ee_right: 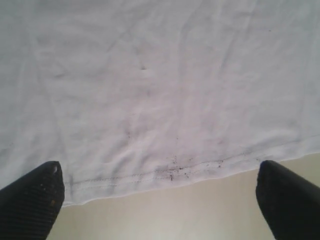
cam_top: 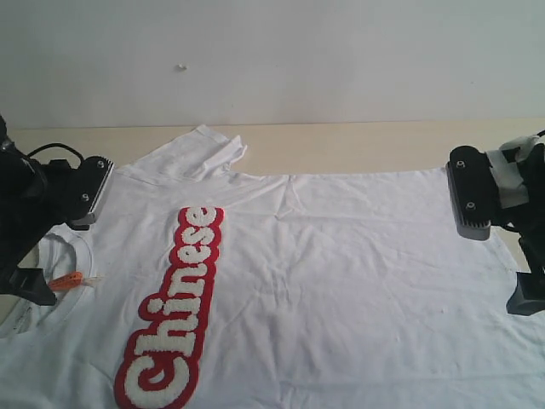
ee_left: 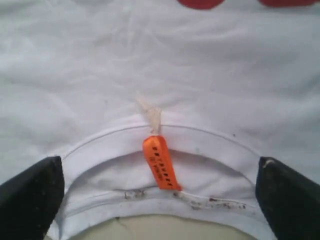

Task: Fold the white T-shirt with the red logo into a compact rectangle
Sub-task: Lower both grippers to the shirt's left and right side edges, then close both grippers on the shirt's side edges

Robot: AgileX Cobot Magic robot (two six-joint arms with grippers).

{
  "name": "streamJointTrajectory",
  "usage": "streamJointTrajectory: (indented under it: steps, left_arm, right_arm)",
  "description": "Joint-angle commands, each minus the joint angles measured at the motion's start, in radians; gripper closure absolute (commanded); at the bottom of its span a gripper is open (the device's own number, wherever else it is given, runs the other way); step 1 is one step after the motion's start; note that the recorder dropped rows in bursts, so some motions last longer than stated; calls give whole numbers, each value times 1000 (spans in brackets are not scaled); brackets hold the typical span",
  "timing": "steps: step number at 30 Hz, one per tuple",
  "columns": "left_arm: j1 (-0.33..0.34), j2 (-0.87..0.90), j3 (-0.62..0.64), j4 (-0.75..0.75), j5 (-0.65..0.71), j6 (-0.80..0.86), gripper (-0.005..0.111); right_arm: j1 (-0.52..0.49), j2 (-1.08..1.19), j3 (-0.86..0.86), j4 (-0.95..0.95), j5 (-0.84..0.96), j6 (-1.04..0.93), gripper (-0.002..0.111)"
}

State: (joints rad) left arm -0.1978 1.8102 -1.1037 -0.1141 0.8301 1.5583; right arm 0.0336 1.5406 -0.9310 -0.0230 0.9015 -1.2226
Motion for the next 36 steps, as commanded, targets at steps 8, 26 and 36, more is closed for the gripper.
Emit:
streamJointTrajectory:
  steps: [8, 26, 36]
  left_arm:
    - [18, 153, -94, -17, 1, 15, 2]
    - [30, 173, -94, -22, 9, 11, 2]
    - [30, 179, -94, -26, 14, 11, 2]
  right_arm:
    - [1, 48, -3, -11, -65, -4, 3]
    - [1, 239, -3, -65, -269, -118, 3]
    - [-70, 321, -3, 16, -287, -185, 3]
